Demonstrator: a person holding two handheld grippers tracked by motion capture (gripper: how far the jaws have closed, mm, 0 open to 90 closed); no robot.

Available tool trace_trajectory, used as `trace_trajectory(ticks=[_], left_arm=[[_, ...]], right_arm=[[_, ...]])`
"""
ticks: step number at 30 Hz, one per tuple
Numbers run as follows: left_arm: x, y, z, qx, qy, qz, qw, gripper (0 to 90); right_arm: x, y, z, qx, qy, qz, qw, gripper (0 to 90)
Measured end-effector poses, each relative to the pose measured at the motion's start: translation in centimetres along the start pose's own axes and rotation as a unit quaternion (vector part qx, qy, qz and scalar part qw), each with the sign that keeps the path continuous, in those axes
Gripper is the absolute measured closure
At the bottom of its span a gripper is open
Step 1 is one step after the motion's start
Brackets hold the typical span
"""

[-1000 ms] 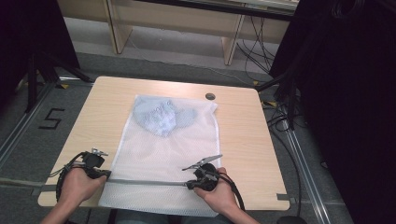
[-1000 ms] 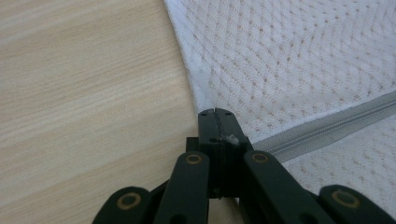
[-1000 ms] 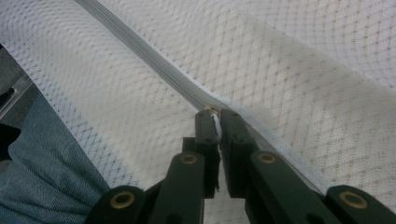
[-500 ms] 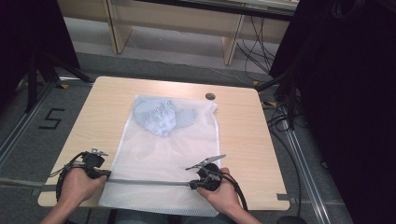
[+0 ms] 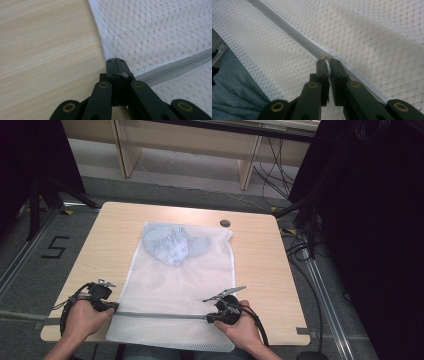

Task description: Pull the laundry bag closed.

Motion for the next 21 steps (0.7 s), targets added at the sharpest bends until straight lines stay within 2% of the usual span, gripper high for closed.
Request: trace_trajectory(ticks=[2,7,9,10,12,13,14,15,16,17,18,19,21], left_arm=[[0.00,0.00,-0.01,0.000,0.000,0.000,1.0000,90.0],[0.11,-0.06,0.01,-0.003,-0.002,0.011,0.9999,90.0],[0.05,-0.02,0.03,-0.002,0.001,0.004,1.0000,90.0],[0.03,-0.01,0.03,-0.002,0.000,0.002,1.0000,90.0],[0.03,-0.01,0.04,-0.002,0.000,0.002,1.0000,90.0],[0.15,-0.02,0.10,-0.008,0.003,0.009,0.9999,90.0],[0.14,-0.02,0.09,-0.007,0.003,0.008,0.9999,90.0],[0.00,0.00,0.02,0.000,0.000,0.000,1.0000,90.0],[0.00,-0.01,0.01,0.000,0.001,0.000,1.0000,90.0],[0.03,-0.01,0.05,-0.002,0.000,0.003,1.0000,90.0],[0.10,-0.02,0.07,-0.006,0.001,0.006,1.0000,90.0],[0.00,-0.01,-0.01,0.000,0.000,0.000,1.0000,90.0],[0.14,-0.02,0.08,-0.008,0.003,0.008,0.9999,90.0]], right_arm=[[0.02,-0.05,0.16,-0.014,0.003,0.008,0.9999,87.0],[-0.10,-0.22,0.22,0.001,0.004,0.005,1.0000,87.0],[-0.24,-0.29,0.36,0.007,0.000,-0.002,1.0000,87.0],[-0.18,-0.29,0.36,0.003,0.006,0.007,0.9999,87.0],[-0.20,-0.36,0.59,-0.005,0.005,0.008,0.9999,87.0],[-0.31,-0.40,0.43,0.014,0.009,-0.002,0.9999,87.0],[-0.36,-0.41,0.41,0.020,0.009,-0.005,0.9997,87.0],[-0.32,-0.45,0.62,0.007,0.003,0.003,1.0000,87.0],[-0.38,-0.47,0.68,0.008,0.004,0.001,1.0000,87.0],[-0.50,-0.50,0.54,0.021,0.006,-0.003,0.9997,87.0],[-0.51,-0.56,0.70,0.015,0.004,-0.002,0.9999,87.0],[-0.45,-0.61,0.85,0.006,0.005,0.007,0.9999,87.0],[-0.49,-0.72,0.93,0.005,0.006,0.008,0.9999,87.0]])
Point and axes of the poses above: each handheld gripper's, and its own axes: x roughly forward along the jaws, y roughly out of its top, z roughly to its right, the point moved 2 cm from there along x, roughly forward along the jaws, and after that the axes turned 14 degrees about -x, right-handed, at the moved point
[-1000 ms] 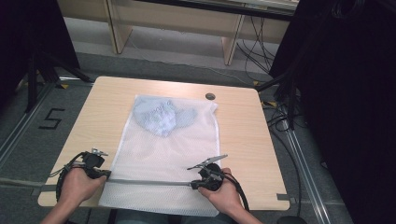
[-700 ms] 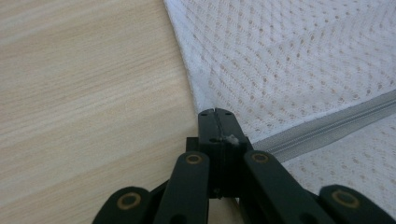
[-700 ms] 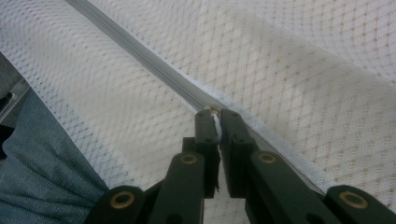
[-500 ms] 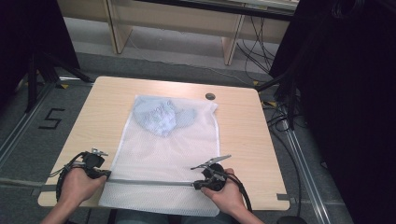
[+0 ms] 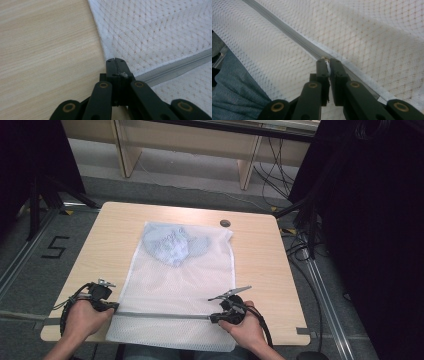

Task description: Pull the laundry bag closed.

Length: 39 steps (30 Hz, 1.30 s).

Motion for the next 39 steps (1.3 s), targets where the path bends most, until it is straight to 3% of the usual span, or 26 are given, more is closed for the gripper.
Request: trace_trajectory(ticks=[2,4,7,8,9,10,12,14,16,19,20,21,22,25,27,28,33,35,36,38,39], left_arm=[[-0.2,0.0,-0.1,0.010,-0.002,-0.009,0.9999,90.0],[0.0,0.0,0.0,-0.001,0.000,0.001,1.0000,90.0],[-0.1,0.0,-0.1,0.007,-0.003,-0.007,1.0000,90.0],[0.0,0.0,0.0,0.000,0.000,0.000,1.0000,90.0],[-0.1,0.0,-0.1,0.009,-0.003,-0.008,0.9999,90.0],[0.0,0.0,0.0,0.003,-0.005,0.001,1.0000,90.0],[-0.1,0.0,-0.1,0.008,-0.003,-0.008,0.9999,90.0],[-0.1,0.0,-0.1,0.007,-0.003,-0.008,0.9999,90.0],[-0.1,0.0,0.0,0.001,-0.006,-0.002,1.0000,90.0],[0.0,0.0,-0.1,0.005,-0.006,0.002,1.0000,90.0],[0.0,0.0,-0.1,0.005,-0.004,0.003,1.0000,90.0],[-0.1,0.0,-0.1,0.005,-0.001,0.004,1.0000,90.0],[0.0,0.0,-0.1,0.005,-0.006,0.003,1.0000,90.0],[0.0,0.0,0.0,0.000,-0.007,0.007,0.9999,90.0],[0.0,0.0,0.0,0.003,-0.006,0.004,1.0000,90.0],[0.0,0.0,0.0,0.003,-0.007,0.004,1.0000,90.0],[-0.1,0.0,-0.1,0.005,-0.005,-0.006,1.0000,90.0],[0.0,0.0,0.0,0.002,-0.007,0.007,1.0000,90.0],[0.0,0.0,-0.1,0.006,-0.006,0.002,1.0000,90.0],[0.0,0.0,0.0,0.003,-0.007,0.004,1.0000,90.0],[-0.1,0.0,-0.1,0.008,-0.001,-0.003,1.0000,90.0]], right_arm=[[-0.1,-0.1,0.0,-0.001,-0.002,0.001,1.0000,87.0],[-0.2,-0.1,0.0,0.009,-0.002,-0.005,0.9999,87.0],[-0.4,-0.3,0.1,0.016,-0.003,-0.007,0.9998,87.0],[-0.4,-0.3,0.2,0.016,-0.006,-0.005,0.9998,87.0],[-0.4,-0.4,0.3,0.007,-0.003,0.001,1.0000,87.0],[-0.5,-0.4,0.3,0.018,-0.003,-0.005,0.9998,87.0],[-0.5,-0.5,0.5,0.005,-0.002,0.004,1.0000,87.0],[-0.6,-0.6,0.5,0.017,-0.002,-0.002,0.9998,87.0],[-0.7,-0.7,0.7,0.013,-0.003,0.002,0.9999,87.0],[-0.8,-0.8,0.6,0.030,0.003,-0.005,0.9995,87.0],[-0.8,-0.8,0.8,0.024,0.003,-0.003,0.9997,87.0],[-0.7,-0.9,0.8,0.033,-0.005,-0.007,0.9994,87.0],[-1.0,-0.9,0.5,0.048,0.007,-0.014,0.9987,87.0],[-0.9,-1.0,1.0,0.025,-0.002,-0.007,0.9997,87.0],[-1.0,-1.1,1.1,0.031,-0.004,-0.007,0.9995,87.0],[-1.0,-1.2,1.3,0.021,-0.003,-0.001,0.9998,87.0],[-1.2,-1.5,1.4,0.037,-0.009,-0.011,0.9992,87.0],[-1.2,-1.6,1.6,0.028,-0.005,-0.006,0.9996,87.0],[-1.2,-1.6,1.6,0.027,-0.003,-0.008,0.9996,87.0],[-1.3,-1.7,1.6,0.036,-0.006,-0.013,0.9992,87.0],[-1.3,-1.7,1.4,0.055,0.002,-0.018,0.9983,87.0]])
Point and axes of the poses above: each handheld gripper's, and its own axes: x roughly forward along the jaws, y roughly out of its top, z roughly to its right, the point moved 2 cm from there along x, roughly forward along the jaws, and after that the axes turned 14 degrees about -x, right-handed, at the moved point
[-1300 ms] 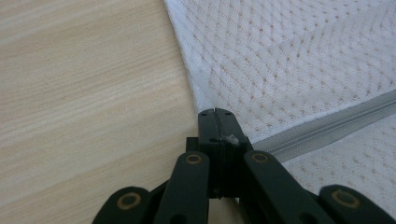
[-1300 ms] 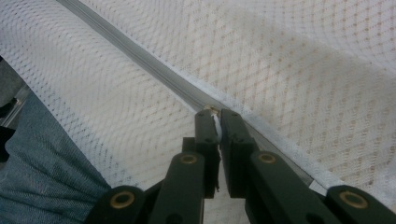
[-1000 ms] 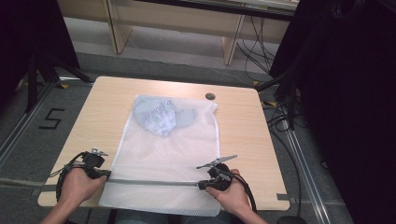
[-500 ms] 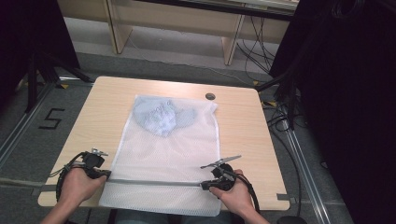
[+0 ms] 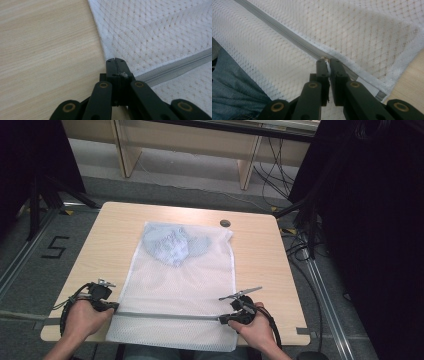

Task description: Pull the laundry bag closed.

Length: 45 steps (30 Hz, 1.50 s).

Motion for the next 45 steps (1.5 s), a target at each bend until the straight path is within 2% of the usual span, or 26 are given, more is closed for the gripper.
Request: trace_trajectory(ticks=[1,3,4,5,6,8,9,10,12,16,17,20,22,23,26,29,31,33,34,36,37,41,42,43,45], left_arm=[[0.0,0.0,0.0,-0.001,-0.003,-0.002,1.0000,90.0],[0.1,0.0,0.0,-0.004,-0.005,0.008,0.9999,90.0],[0.0,0.0,0.0,0.001,-0.002,-0.003,1.0000,90.0],[0.0,0.0,0.0,0.000,-0.002,-0.004,1.0000,90.0],[0.0,0.0,0.0,0.000,-0.003,-0.002,1.0000,90.0],[0.0,0.0,0.0,0.000,-0.003,-0.004,1.0000,90.0],[0.1,0.0,0.1,-0.008,-0.005,0.009,0.9999,90.0],[0.0,0.0,0.0,0.001,0.000,0.000,1.0000,90.0],[0.0,0.0,0.0,0.000,-0.003,-0.004,1.0000,90.0],[0.1,0.0,0.0,-0.005,-0.005,0.008,0.9999,90.0],[0.0,0.0,0.0,0.000,-0.002,-0.002,1.0000,90.0],[0.0,0.0,0.0,0.001,-0.003,-0.004,1.0000,90.0],[0.0,0.0,0.0,0.000,0.002,0.000,1.0000,90.0],[0.1,-0.1,0.0,-0.003,0.002,0.010,0.9999,90.0],[0.0,0.0,0.0,0.001,-0.002,-0.004,1.0000,90.0],[0.1,0.0,0.0,-0.001,-0.004,0.007,1.0000,90.0],[0.0,0.0,0.0,0.001,-0.003,-0.004,1.0000,90.0],[0.0,0.0,0.0,0.001,-0.002,-0.003,1.0000,90.0],[0.0,0.0,0.0,0.001,-0.003,-0.003,1.0000,90.0],[0.1,0.0,0.0,-0.004,-0.005,0.010,0.9999,90.0],[0.0,0.0,0.0,0.001,-0.002,-0.003,1.0000,90.0],[0.1,0.0,0.0,-0.001,-0.003,0.008,1.0000,90.0],[0.1,0.0,0.0,-0.001,-0.004,0.006,1.0000,90.0],[0.0,0.0,0.0,0.001,-0.002,-0.002,1.0000,90.0],[0.0,0.0,0.0,0.000,-0.003,0.000,1.0000,90.0]], right_arm=[[0.1,0.0,0.4,-0.019,-0.007,0.005,0.9998,86.9],[0.0,-0.1,0.5,-0.015,-0.005,0.001,0.9999,87.0],[0.0,-0.1,0.6,-0.017,-0.005,0.002,0.9998,87.0],[0.0,-0.1,0.5,-0.009,-0.002,0.000,1.0000,87.0],[0.0,-0.2,0.6,-0.017,-0.004,-0.002,0.9998,87.0],[0.0,-0.3,0.7,-0.013,-0.005,0.002,0.9999,87.0],[-0.1,-0.3,0.6,-0.011,-0.008,0.000,0.9999,87.0],[0.0,-0.3,0.8,-0.018,-0.006,0.007,0.9998,87.0],[-0.2,-0.4,0.7,-0.008,-0.005,-0.001,1.0000,87.0],[-0.3,-0.5,1.0,-0.008,-0.009,0.001,0.9999,86.9],[-0.4,-0.6,1.1,-0.007,-0.008,-0.001,0.9999,86.9],[-0.4,-0.6,1.2,-0.002,-0.012,-0.004,0.9999,86.9],[-0.4,-0.7,1.3,-0.010,-0.006,0.001,0.9999,86.9],[-0.5,-0.7,1.3,-0.003,-0.007,-0.004,1.0000,86.9],[-0.5,-0.8,1.6,-0.004,-0.007,-0.003,1.0000,86.9],[-0.6,-0.8,1.6,0.000,-0.009,-0.004,0.9999,86.9],[-0.6,-0.9,1.7,0.005,-0.015,-0.007,0.9999,86.9],[-0.6,-0.9,1.7,0.002,-0.010,-0.006,0.9999,86.9],[-0.6,-0.9,1.8,0.006,-0.015,-0.004,0.9999,86.9],[-0.6,-1.0,1.8,0.007,-0.008,-0.009,0.9999,86.9],[-0.6,-1.0,1.9,0.004,-0.008,-0.007,0.9999,86.9],[-0.7,-1.1,2.1,0.005,-0.011,-0.009,0.9999,86.9],[-0.8,-1.1,2.0,0.011,-0.013,-0.009,0.9998,86.9],[-0.7,-1.1,2.2,0.006,-0.008,-0.004,0.9999,86.9],[-0.8,-1.1,2.2,0.007,-0.010,-0.009,0.9999,86.9]])
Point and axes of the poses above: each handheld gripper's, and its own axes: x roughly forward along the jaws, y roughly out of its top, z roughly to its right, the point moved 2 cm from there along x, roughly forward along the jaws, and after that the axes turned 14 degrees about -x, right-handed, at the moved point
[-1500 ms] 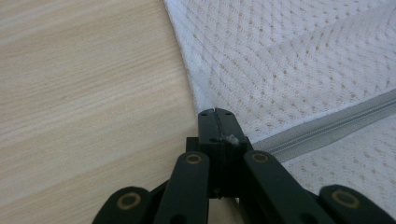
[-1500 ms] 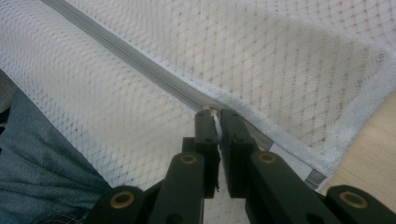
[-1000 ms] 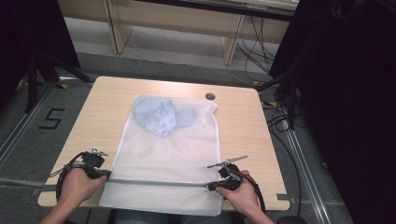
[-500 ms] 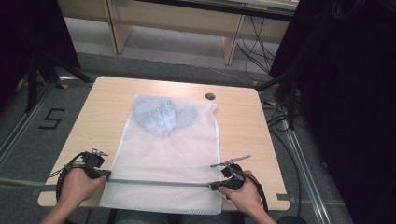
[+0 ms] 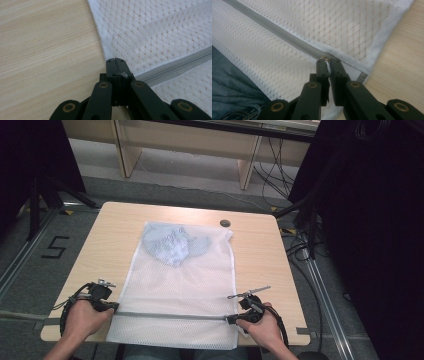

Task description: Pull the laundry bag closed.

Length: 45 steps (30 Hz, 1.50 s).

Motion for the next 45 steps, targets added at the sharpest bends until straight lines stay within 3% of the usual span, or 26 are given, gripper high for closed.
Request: trace_trajectory(ticks=[2,3,4,7,16,18,19,20,21,24,26,29,33,34,35,36,40,43,45], left_arm=[[0.1,0.0,0.0,0.000,0.000,0.006,1.0000,90.0],[0.1,-0.1,0.1,-0.010,0.003,0.012,0.9999,90.0],[-0.1,0.0,0.0,-0.003,0.008,0.004,1.0000,90.0],[0.1,0.0,0.0,-0.001,-0.002,0.006,1.0000,90.0],[0.0,-0.1,0.0,-0.005,0.004,0.008,0.9999,90.0],[0.0,0.0,0.0,-0.001,0.004,0.008,1.0000,90.0],[0.0,0.0,0.0,0.000,0.002,0.000,1.0000,90.0],[0.0,0.0,0.0,0.001,0.001,-0.003,1.0000,90.0],[0.0,0.0,0.0,0.001,0.000,-0.002,1.0000,90.0],[0.1,0.0,0.0,-0.001,0.003,0.009,1.0000,90.0],[0.0,0.0,0.0,0.001,0.001,-0.003,1.0000,90.0],[-0.1,0.0,0.0,0.001,0.005,-0.001,1.0000,90.0],[-0.1,0.0,0.0,0.001,0.003,-0.003,1.0000,90.0],[-0.2,0.0,0.1,-0.002,0.013,-0.002,0.9999,90.0],[-0.2,0.0,0.1,-0.003,0.013,-0.002,0.9999,90.0],[-0.1,0.0,0.1,-0.002,0.011,0.002,0.9999,90.0],[-0.1,0.0,0.1,-0.002,0.010,-0.004,0.9999,90.0],[-0.1,0.0,0.1,-0.003,0.009,0.000,1.0000,90.0],[-0.1,-0.1,0.1,-0.003,0.010,0.001,0.9999,90.0]], right_arm=[[0.0,0.0,0.0,0.003,-0.001,0.000,1.0000,86.9],[0.0,0.0,0.1,0.005,-0.004,-0.001,1.0000,86.9],[0.0,0.0,0.2,0.005,0.000,-0.002,1.0000,86.8],[-0.1,-0.1,0.2,0.008,-0.002,-0.006,1.0000,86.9],[-0.1,-0.2,0.6,0.007,-0.005,-0.007,0.9999,86.9],[-0.2,-0.3,0.7,0.002,-0.005,-0.003,1.0000,86.9],[-0.3,-0.6,1.2,-0.028,-0.011,-0.016,0.9994,86.8],[-0.3,-0.6,1.2,-0.023,-0.017,-0.017,0.9995,86.8],[-0.3,-0.4,0.8,0.008,-0.013,-0.013,0.9998,86.9],[-0.3,-0.5,1.0,0.009,-0.008,-0.010,0.9999,86.9],[-0.4,-0.5,1.0,0.006,-0.008,-0.006,0.9999,86.8],[-0.3,-0.6,1.3,-0.010,-0.003,-0.010,0.9999,86.8],[-0.3,-0.7,1.2,0.010,-0.010,-0.020,0.9997,86.5],[-0.3,-0.9,1.5,-0.010,-0.011,-0.029,0.9995,86.3],[-0.2,-0.8,1.1,0.020,-0.008,-0.021,0.9996,86.3],[-0.2,-0.8,1.5,0.004,-0.009,-0.018,0.9998,86.2],[-0.1,-0.8,1.4,0.001,-0.009,-0.024,0.9997,85.9],[-0.2,-1.0,1.7,-0.003,-0.031,-0.027,0.9991,87.6],[-0.6,-1.1,2.2,0.003,-0.033,-0.017,0.9993,84.9]])
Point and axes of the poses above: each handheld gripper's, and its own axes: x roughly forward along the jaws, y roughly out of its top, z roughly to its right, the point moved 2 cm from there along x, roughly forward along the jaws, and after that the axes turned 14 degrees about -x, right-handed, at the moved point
